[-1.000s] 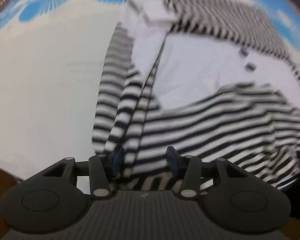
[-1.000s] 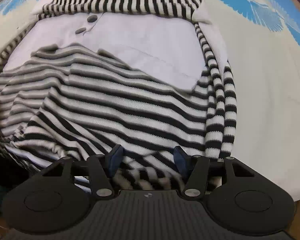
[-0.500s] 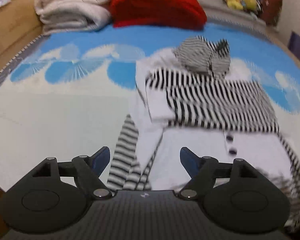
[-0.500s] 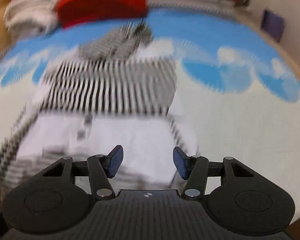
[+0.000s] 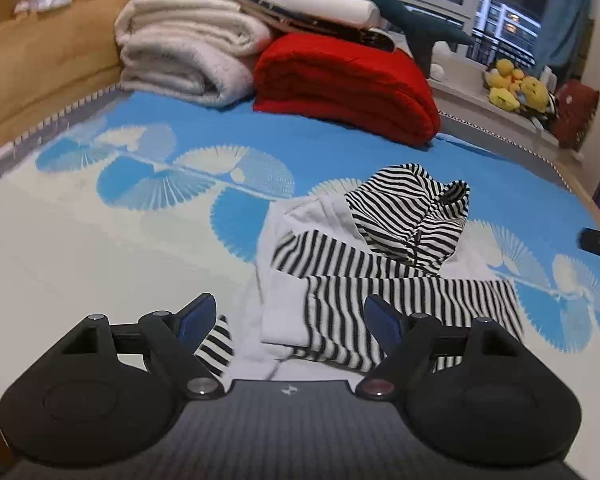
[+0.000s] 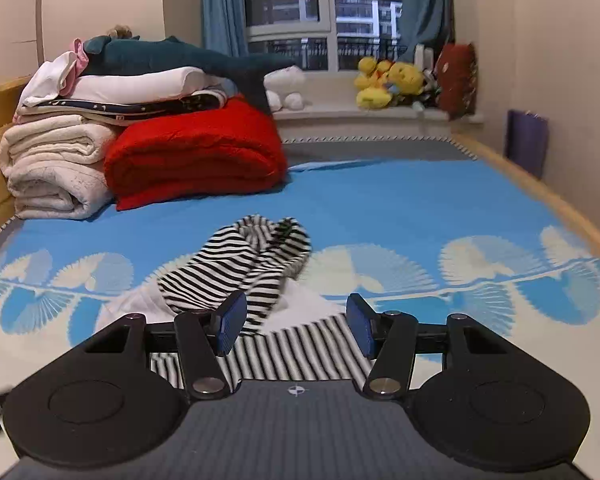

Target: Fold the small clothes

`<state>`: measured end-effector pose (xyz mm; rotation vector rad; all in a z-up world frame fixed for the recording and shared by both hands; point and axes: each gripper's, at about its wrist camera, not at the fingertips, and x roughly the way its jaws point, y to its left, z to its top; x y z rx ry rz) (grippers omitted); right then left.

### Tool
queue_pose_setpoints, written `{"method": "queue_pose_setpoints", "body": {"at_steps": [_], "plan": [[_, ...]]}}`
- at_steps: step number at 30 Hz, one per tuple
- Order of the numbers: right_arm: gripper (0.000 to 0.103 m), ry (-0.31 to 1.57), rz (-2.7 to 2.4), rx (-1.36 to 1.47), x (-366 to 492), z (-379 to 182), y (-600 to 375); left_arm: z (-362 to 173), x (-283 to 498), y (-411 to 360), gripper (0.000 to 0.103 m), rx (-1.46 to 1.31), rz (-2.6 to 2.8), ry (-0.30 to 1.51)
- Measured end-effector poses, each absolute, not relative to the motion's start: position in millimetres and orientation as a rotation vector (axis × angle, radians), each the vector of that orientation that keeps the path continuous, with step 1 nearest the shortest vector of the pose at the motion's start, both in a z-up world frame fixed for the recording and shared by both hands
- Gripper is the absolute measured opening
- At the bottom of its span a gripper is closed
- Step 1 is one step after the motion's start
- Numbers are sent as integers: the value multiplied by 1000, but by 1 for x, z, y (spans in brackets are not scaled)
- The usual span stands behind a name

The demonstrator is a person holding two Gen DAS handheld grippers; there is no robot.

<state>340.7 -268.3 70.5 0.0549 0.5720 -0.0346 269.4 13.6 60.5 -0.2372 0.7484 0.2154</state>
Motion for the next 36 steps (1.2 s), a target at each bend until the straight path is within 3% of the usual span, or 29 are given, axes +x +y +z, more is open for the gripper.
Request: {"method": "queue_pose_setpoints", "body": {"at_steps": [5,9,12,17,19,22,24,26,36], "plan": [[57,571,-41,25,370,48,-267,44,284,5,85,-237,258,800],[56,733,-51,55,382,21,-267,36,292,-6,85,-225,251,799],[56,720,-15,36,388,22,-263,33,298,-15,82,-197,248,780],[54,705,14,-42,392,29,-270,28,304,-23,61,-179,228,762],[49,713,10,-50,392,32,-280,27,305,-26,45,-166,207,765],[32,725,-1,-58,392,38,-301,28,307,-33,28,-128,161,768],[17,736,-14,-43,392,40,-315,32,312,-41,25,-97,117,773],[13,759,-29,-18,393,38,-329,38,322,-49,25,-66,66,776],[13,828,-52,77,402,38,-374,47,489,-84,25,-15,-102,749]]}}
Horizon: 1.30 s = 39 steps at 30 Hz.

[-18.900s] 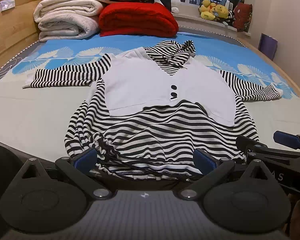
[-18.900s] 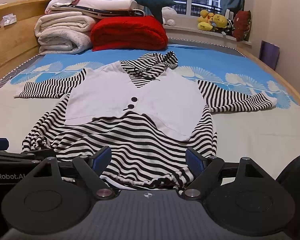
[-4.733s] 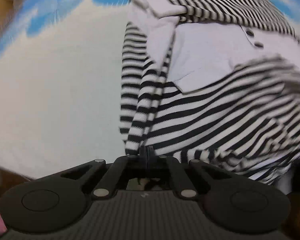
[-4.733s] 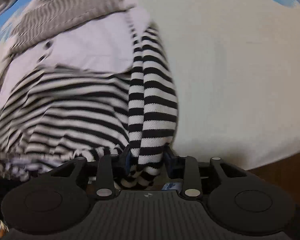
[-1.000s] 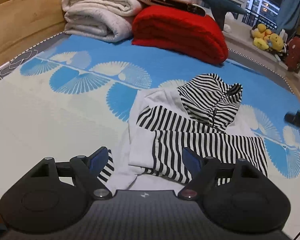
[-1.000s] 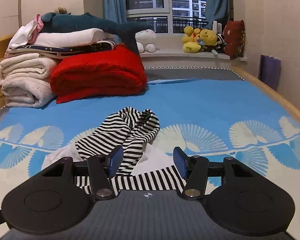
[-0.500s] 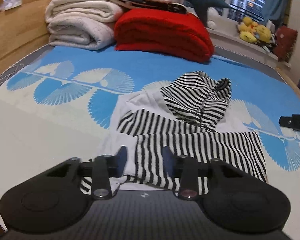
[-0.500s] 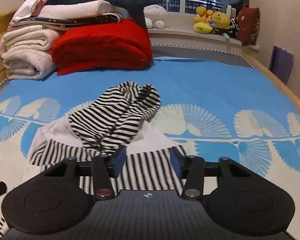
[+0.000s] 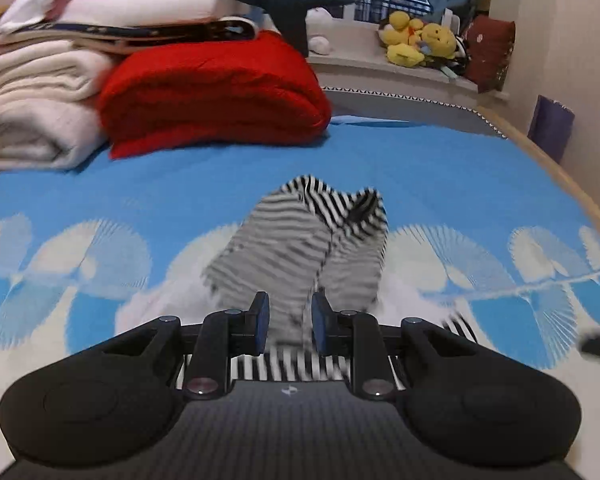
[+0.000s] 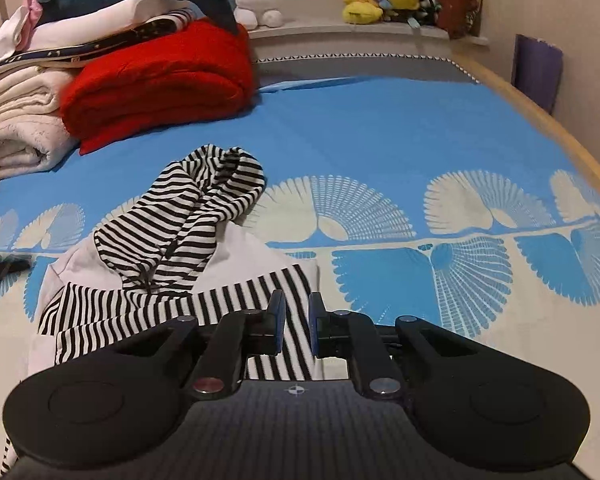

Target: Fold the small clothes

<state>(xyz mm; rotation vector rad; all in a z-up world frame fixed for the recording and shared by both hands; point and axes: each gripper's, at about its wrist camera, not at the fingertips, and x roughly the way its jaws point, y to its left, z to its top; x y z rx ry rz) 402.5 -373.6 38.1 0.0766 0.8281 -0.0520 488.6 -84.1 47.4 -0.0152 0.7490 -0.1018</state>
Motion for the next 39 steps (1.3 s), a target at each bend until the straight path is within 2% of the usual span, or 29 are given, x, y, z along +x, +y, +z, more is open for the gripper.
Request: {"method": "queue_pose_setpoints", "body": {"at_steps": [9,11,13,16,20,21,23,24,25,29,31,36,39], "plan": [[14,931,-116,85,424,10,-394,-27,686,-88,27,-53,-73,885],[14,941,-115,75,427,6,-393,-40,719,-89,40,-78,-47,909],[16,952,-122,74,430,2,-392,-53,749,-92,71,-116,-7,951],[16,955,-140,82,434,-1,-392,-68,787,-105,83,-88,11,960],[16,956,-153,88,438,-2,-393,-92,818,-119,82,-21,92,975],[16,955,-156,92,439,-2,-395,-98,823,-120,81,3,108,975],[16,954,-164,90,439,-2,-397,-111,830,-123,59,58,126,986],[16,956,-173,90,440,-3,-399,-113,831,-124,28,80,116,984],[16,958,-183,95,440,-4,-402,-113,830,-124,5,99,95,981],[16,959,-206,135,444,-3,-406,-85,799,-118,3,88,16,889],[16,946,-200,144,444,1,-404,-60,760,-112,3,56,-59,825],[16,889,-203,189,439,20,-403,12,595,-86,3,13,-319,649],[16,851,-196,217,433,31,-402,28,488,-57,4,-42,-489,686]]}}
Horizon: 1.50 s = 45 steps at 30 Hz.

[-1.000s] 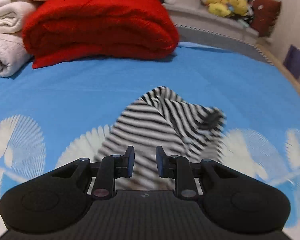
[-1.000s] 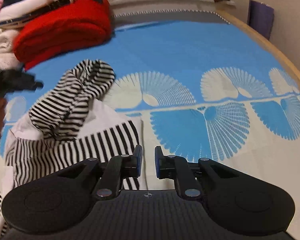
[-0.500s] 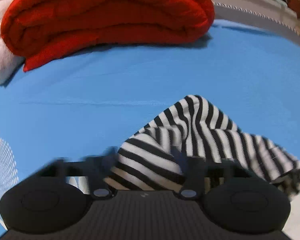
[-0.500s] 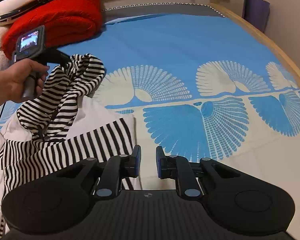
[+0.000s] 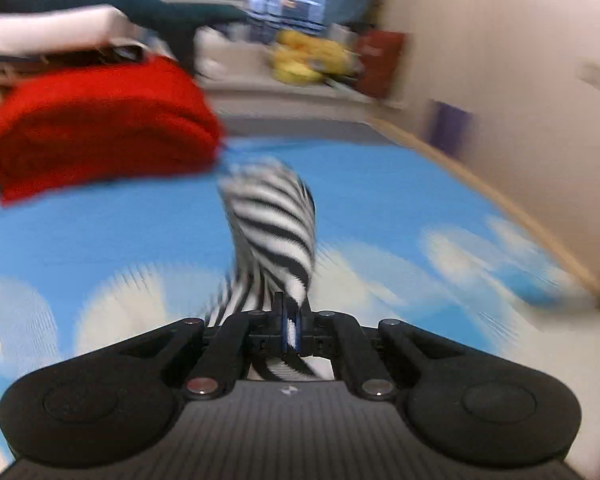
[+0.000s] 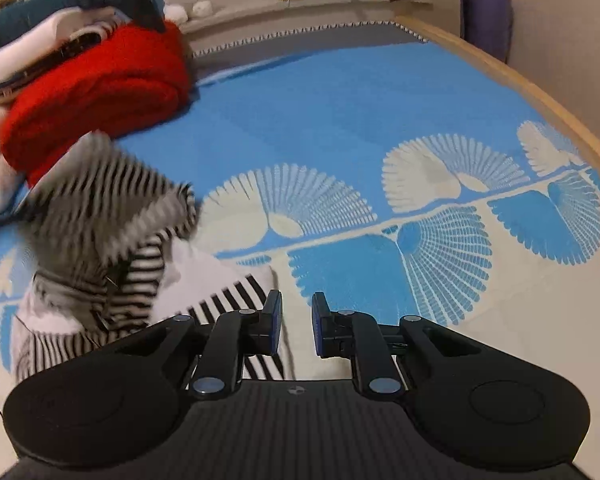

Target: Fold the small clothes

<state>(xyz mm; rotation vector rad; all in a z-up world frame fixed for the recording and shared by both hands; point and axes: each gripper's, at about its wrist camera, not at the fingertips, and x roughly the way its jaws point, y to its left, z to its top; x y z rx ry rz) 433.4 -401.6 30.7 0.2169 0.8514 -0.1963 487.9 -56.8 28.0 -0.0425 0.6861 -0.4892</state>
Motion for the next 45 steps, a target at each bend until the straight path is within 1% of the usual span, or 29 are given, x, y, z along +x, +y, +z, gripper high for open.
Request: {"method": "queue_pose_setpoints", "body": {"at_steps": [2,3,4,5,7,8,9,11,14,17,20,22,23,24,25,26,28,29,30,31,34,38,39,40,41,42,43,45], "plan": [[16,837,-196,240,430,35,-401,23,432,-36,5,-47,-503,824],[16,835,-194,253,429,36,-401,19,416,-29,9,-36,-487,893],[16,837,-186,268,428,37,-400,16,403,-21,21,-30,-452,954],[17,840,-177,281,427,36,-399,16,396,-10,27,-47,-414,976],[23,855,-146,320,426,34,-394,22,394,12,45,-159,-360,935],[27,868,-124,343,425,31,-390,23,397,24,51,-250,-342,906],[30,887,-101,361,426,27,-386,20,403,35,61,-344,-310,892],[33,931,-63,386,427,16,-375,5,424,45,61,-459,-168,969],[41,1015,-18,455,430,-5,-363,-30,444,47,61,-545,-37,1122],[43,1109,-12,519,435,-32,-354,-61,447,51,61,-655,34,1257],[43,1178,-60,543,443,-55,-350,-79,447,47,61,-674,59,1294],[43,1203,-83,546,445,-67,-346,-88,449,40,58,-639,70,1305],[43,1216,-91,543,448,-73,-343,-88,446,37,52,-638,66,1307],[43,1226,-97,536,448,-78,-340,-92,447,36,33,-640,62,1306],[43,1235,-102,528,451,-83,-337,-92,448,33,21,-632,70,1307],[43,1246,-106,516,453,-89,-332,-91,450,31,18,-614,83,1311],[43,1267,-109,496,456,-98,-326,-92,452,27,2,-587,101,1310],[38,1271,-108,487,456,-102,-323,-92,452,27,1,-580,104,1308],[11,1265,-98,483,456,-102,-319,-91,454,27,1,-574,101,1300],[0,1248,-91,479,456,-100,-317,-88,456,27,1,-575,89,1286],[1,1139,-57,467,453,-70,-312,-64,457,36,0,-628,7,1139],[0,839,49,559,434,7,-336,-14,440,64,0,-761,-162,755],[0,790,54,562,427,20,-346,-3,434,68,0,-745,-198,689],[0,781,57,594,422,24,-356,4,430,72,0,-719,-222,660],[0,803,56,647,419,21,-367,4,429,74,0,-701,-229,673],[0,854,43,686,416,10,-377,-2,429,77,0,-682,-220,727],[0,929,8,696,414,-4,-383,-15,432,78,0,-659,-194,826],[0,1112,-62,681,412,-40,-389,-60,440,76,1,-578,-113,1147]]}}
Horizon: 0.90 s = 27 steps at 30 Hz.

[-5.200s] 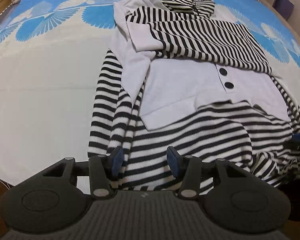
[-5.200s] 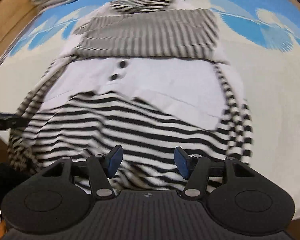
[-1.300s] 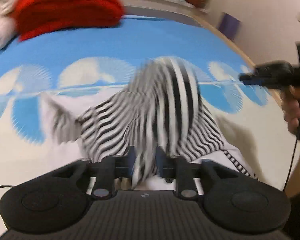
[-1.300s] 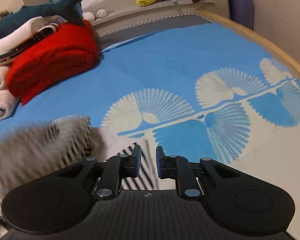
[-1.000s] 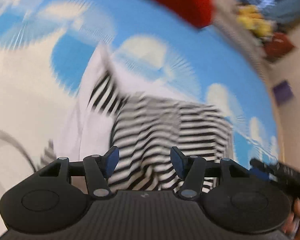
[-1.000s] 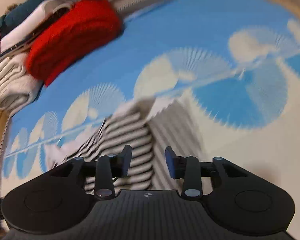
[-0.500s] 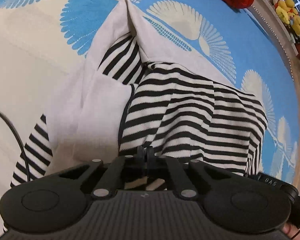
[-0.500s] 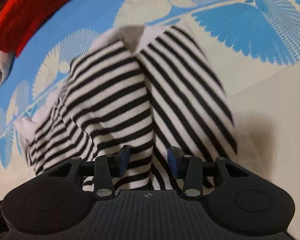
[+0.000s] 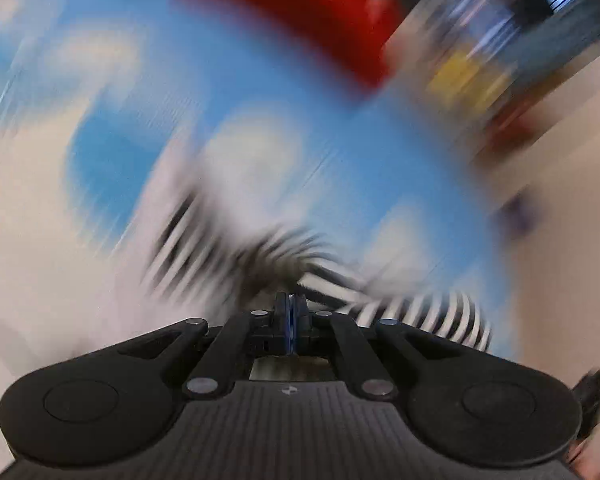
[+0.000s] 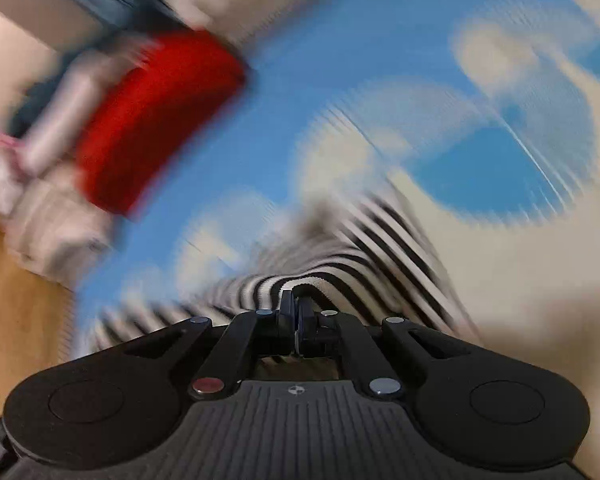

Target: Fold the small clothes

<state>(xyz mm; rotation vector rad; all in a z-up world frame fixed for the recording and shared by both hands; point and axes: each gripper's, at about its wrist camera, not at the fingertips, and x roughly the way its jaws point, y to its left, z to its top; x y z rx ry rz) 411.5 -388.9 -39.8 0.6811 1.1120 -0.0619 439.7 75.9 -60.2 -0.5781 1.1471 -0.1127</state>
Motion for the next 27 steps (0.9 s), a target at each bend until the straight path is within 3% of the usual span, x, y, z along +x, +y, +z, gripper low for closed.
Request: {"method": "queue_pose_setpoints", "body": {"at_steps": [2,5,7,9,17,23,27], "plan": [[2,1276,-89,696,409,-75,-390,-101,435,76,1,-510,6,1366],[9,1336,-88,645,409,-90,-381,-100,432,85,7,-599,35,1330],[18,1285,-88,610,413,-82,-381,-87,432,89,45,-661,34,1250],[38,1218,-96,560,417,-74,-378,-83,433,87,57,-684,38,1235],[40,1196,-98,500,447,-84,-372,-100,436,61,55,-721,7,1329],[40,1153,-65,518,450,-79,-364,-79,438,65,55,-788,50,1231],[26,1153,-72,516,451,-79,-364,-63,435,45,55,-731,-12,1184]]}}
